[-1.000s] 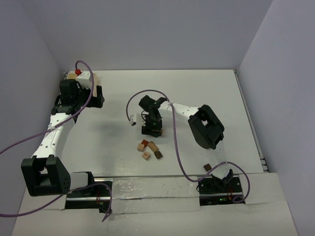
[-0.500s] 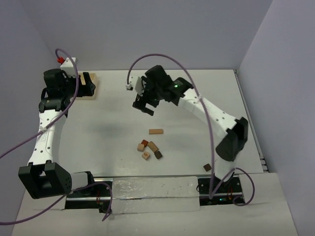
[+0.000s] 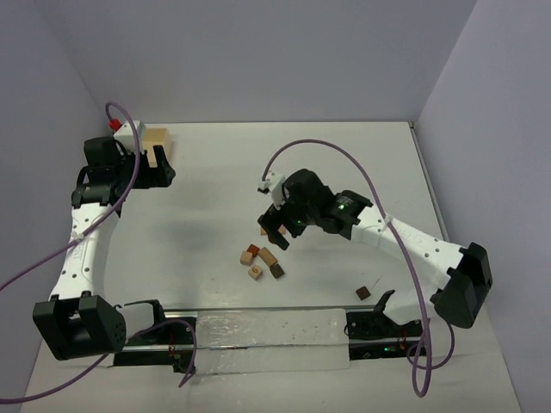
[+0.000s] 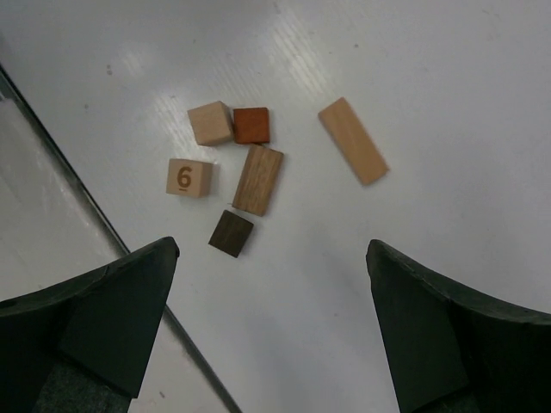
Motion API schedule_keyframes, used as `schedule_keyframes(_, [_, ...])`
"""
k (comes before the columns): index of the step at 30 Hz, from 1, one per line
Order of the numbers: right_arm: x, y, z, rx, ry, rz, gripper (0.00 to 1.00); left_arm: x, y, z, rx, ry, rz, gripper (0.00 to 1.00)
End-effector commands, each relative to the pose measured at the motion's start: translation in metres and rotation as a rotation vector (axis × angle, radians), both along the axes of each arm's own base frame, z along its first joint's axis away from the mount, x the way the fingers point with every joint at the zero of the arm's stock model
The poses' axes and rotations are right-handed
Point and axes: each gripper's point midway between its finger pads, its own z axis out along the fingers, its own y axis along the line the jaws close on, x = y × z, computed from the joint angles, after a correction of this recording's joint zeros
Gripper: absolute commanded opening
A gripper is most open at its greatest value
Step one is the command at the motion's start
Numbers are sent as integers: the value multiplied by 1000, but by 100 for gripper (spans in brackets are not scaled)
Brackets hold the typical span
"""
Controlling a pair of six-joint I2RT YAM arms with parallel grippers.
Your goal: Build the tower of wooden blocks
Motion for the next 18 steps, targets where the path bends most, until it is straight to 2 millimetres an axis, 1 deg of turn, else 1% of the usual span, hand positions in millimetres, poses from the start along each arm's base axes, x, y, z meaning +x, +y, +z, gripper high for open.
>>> schedule_keyframes(1, [1, 37, 17, 74, -53, 21, 94, 6, -3, 12, -9, -54, -8, 99])
schedule_keyframes(3, [-1, 53, 2, 29, -21, 61, 90, 7, -2, 8, -7, -47, -8, 99])
schedule_keyframes(6, [-1, 73, -23, -21, 8, 113, 88, 9, -2, 5, -1, -38, -9, 99])
schedule_keyframes(7, [0, 80, -36, -46, 24, 129, 87, 9, -2, 4, 0, -36, -12, 99])
schedule_keyframes(8, [1, 88, -36, -50, 16, 149, 86, 10, -2, 3, 2, -34, -12, 99])
schedule_keyframes(9, [1, 91, -43, -70, 21, 154, 85, 10, -2, 2, 3, -34, -18, 99])
schedule_keyframes(10, [2, 96, -58, -104, 41, 159, 83, 10, -4, 2, 0, -31, -28, 99])
schedule_keyframes(12, [4, 104, -64, -121, 39, 173, 81, 10, -6, 2, 1, -28, -42, 99])
schedule_keyframes(13, [4, 107, -71, -138, 45, 174, 80, 10, -7, 3, -1, -28, -48, 99])
schedule_keyframes(14, [5, 109, -79, -153, 51, 175, 80, 10, -8, 3, -4, -27, -54, 99])
schedule_keyframes(18, [4, 113, -91, -187, 62, 183, 79, 9, -10, 2, -9, -33, -65, 99])
